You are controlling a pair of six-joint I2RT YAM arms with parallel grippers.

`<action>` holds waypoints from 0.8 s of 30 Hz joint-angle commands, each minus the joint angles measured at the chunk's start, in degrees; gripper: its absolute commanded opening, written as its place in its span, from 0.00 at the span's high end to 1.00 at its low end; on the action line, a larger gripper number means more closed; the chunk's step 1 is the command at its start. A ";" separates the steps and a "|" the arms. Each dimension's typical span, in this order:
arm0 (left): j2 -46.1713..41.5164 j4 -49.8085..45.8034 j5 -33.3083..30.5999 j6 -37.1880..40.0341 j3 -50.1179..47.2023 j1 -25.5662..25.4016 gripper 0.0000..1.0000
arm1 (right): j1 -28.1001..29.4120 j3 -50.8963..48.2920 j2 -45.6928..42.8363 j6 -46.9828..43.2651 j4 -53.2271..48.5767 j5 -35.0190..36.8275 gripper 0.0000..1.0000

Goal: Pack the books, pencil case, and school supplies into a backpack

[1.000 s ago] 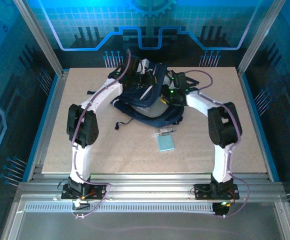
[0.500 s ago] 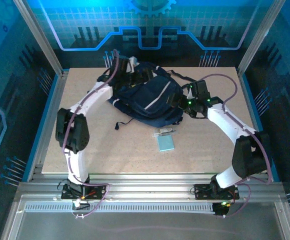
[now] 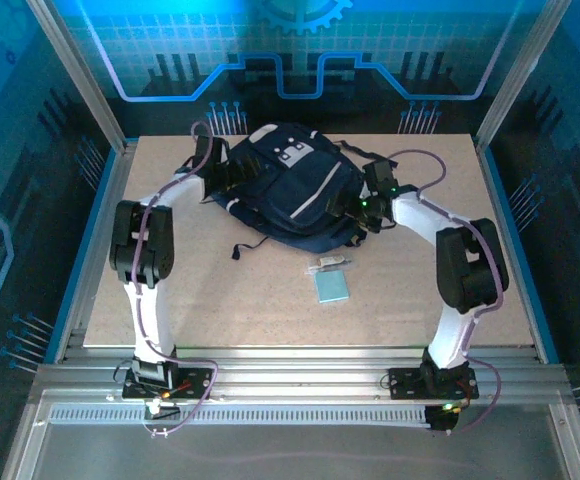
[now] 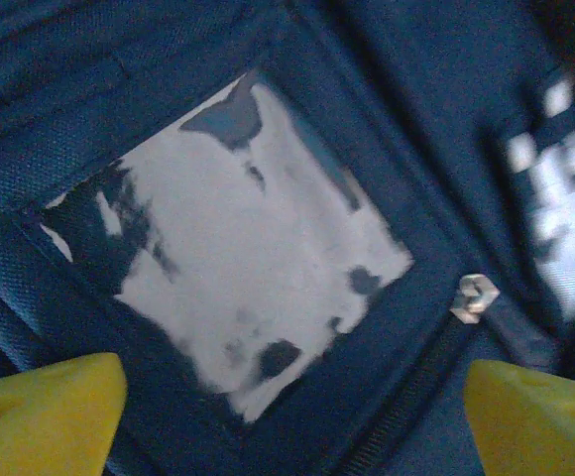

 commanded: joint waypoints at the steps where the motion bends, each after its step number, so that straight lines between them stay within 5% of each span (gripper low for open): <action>1: 0.14 -1.85 0.83 -1.48 0.47 0.17 0.18 | -0.29 6.66 3.93 -1.79 1.23 1.33 0.16; 4: -1.78 -2.16 0.74 -2.16 -3.83 0.20 0.28 | -0.77 12.51 7.83 -2.37 -1.28 2.80 0.26; 13: -13.79 -2.31 6.51 1.31 -16.00 -0.34 0.32 | -1.06 16.85 11.84 -0.02 -2.96 -0.78 0.45; 24: -20.63 -16.26 2.57 12.75 -16.60 -7.69 0.35 | -1.21 16.64 12.25 -0.54 -3.54 -0.61 0.45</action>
